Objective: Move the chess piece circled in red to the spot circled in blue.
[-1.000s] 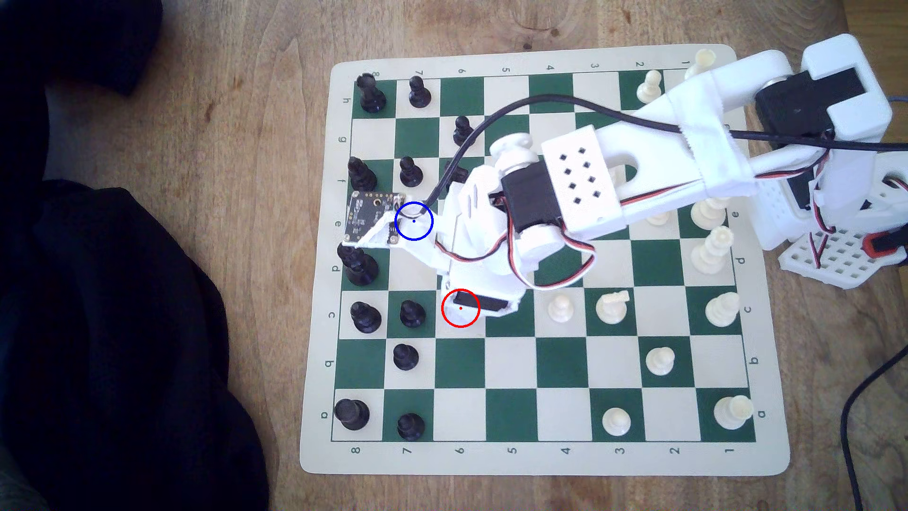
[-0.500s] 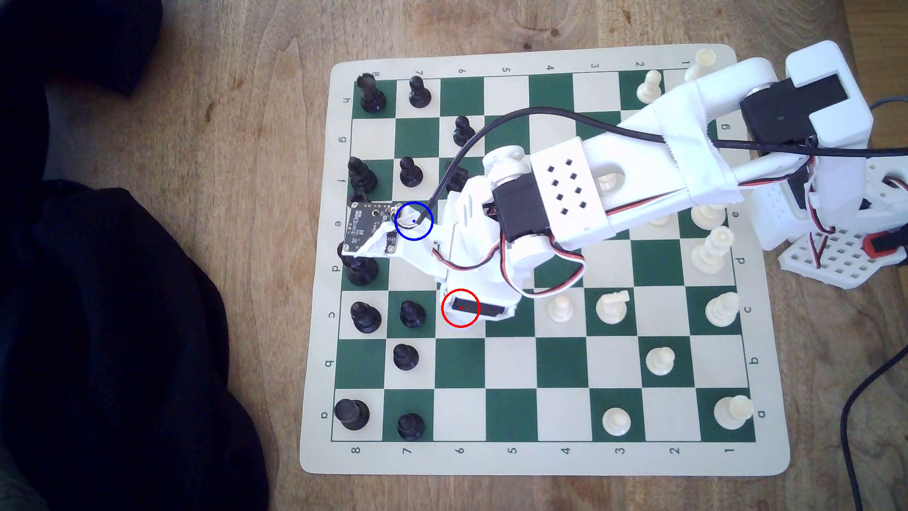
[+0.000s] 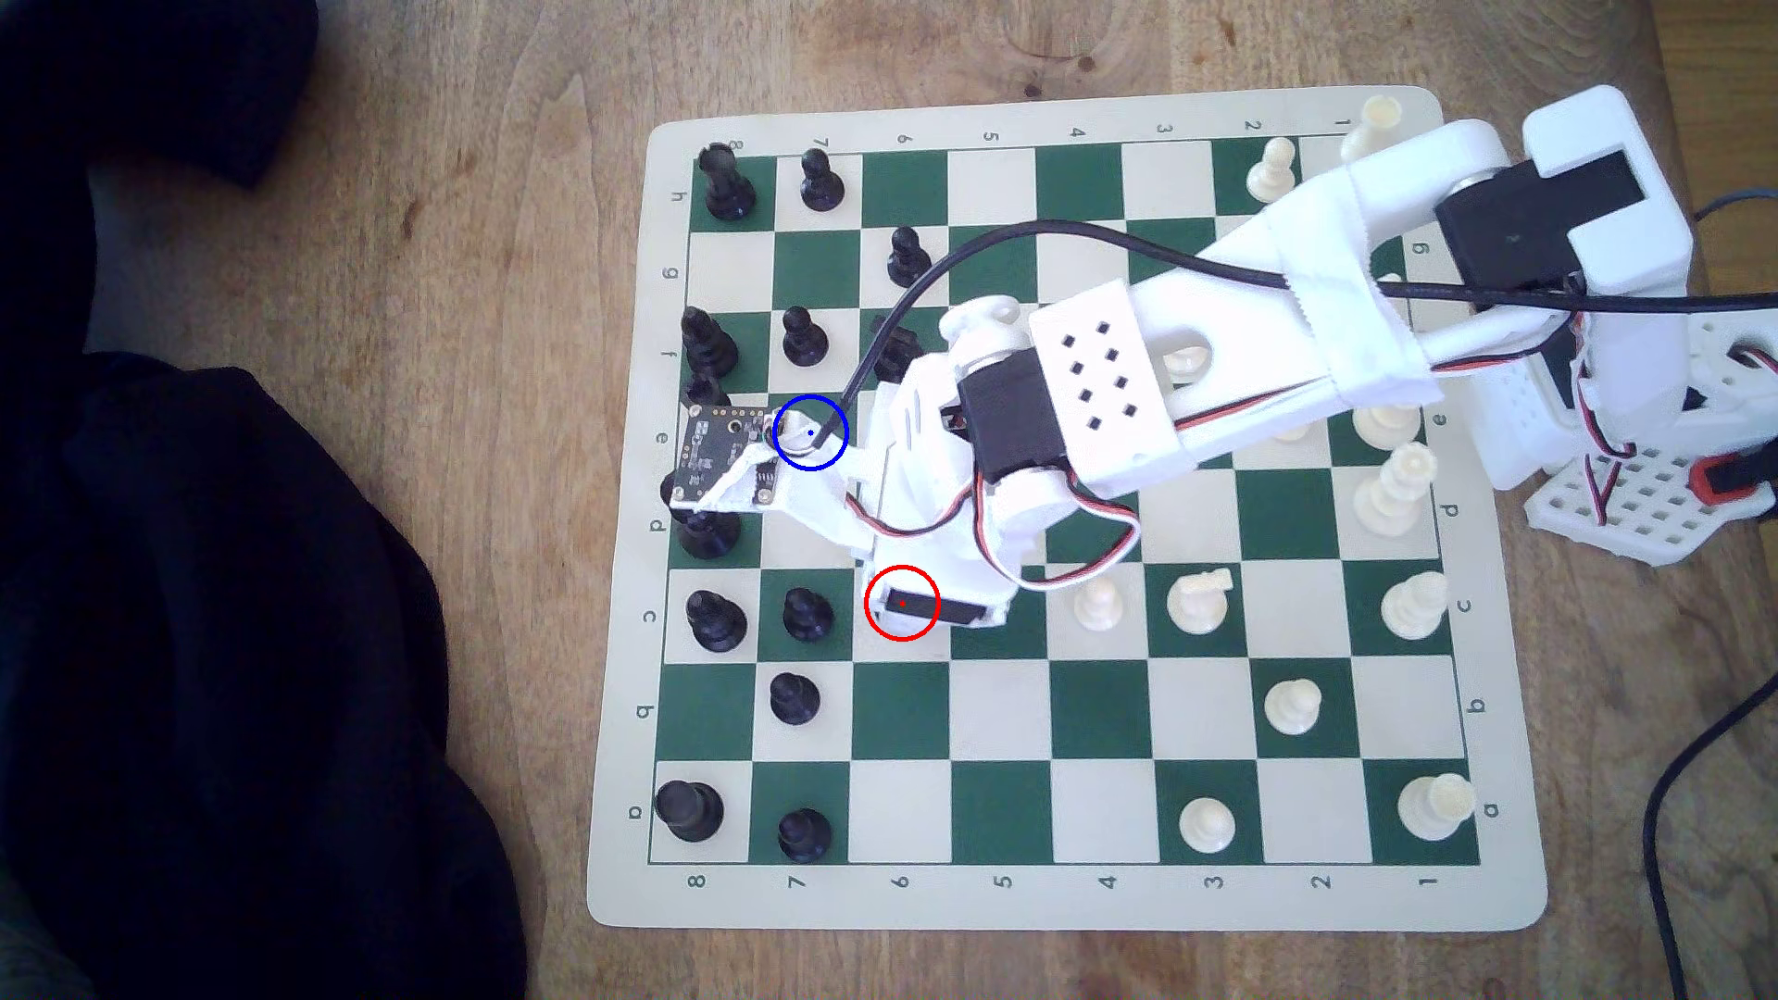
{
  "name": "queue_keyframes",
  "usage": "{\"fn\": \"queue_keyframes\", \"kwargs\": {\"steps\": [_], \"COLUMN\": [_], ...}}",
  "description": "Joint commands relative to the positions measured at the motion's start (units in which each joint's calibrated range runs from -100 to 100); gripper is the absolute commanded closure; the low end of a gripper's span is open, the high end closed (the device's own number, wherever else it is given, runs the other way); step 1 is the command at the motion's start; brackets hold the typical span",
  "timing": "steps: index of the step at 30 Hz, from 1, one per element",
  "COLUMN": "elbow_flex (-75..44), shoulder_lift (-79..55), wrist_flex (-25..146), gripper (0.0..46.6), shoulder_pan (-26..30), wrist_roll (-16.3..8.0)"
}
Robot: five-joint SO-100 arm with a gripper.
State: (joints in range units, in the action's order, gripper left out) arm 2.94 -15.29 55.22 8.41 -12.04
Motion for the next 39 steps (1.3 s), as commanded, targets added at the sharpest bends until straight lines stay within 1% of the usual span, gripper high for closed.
{"fn": "queue_keyframes", "kwargs": {"steps": [1,6,11,17,19,22,31,39], "elbow_flex": [-5.2,-5.2,-6.38,-12.09,-16.72,-18.53,-17.72,-17.72], "shoulder_lift": [1.88,3.15,7.48,10.71,11.3,12.57,12.24,7.65], "wrist_flex": [-0.59,-0.59,0.8,6.12,9.89,11.12,10.79,8.99], "gripper": [46.4,46.4,46.4,46.4,46.4,46.4,46.4,46.4], "shoulder_pan": [0.47,0.86,1.64,1.96,1.49,-0.23,-5.55,-7.82], "wrist_roll": [-0.1,-0.2,-0.68,-0.93,-0.73,-0.24,0.54,1.12]}}
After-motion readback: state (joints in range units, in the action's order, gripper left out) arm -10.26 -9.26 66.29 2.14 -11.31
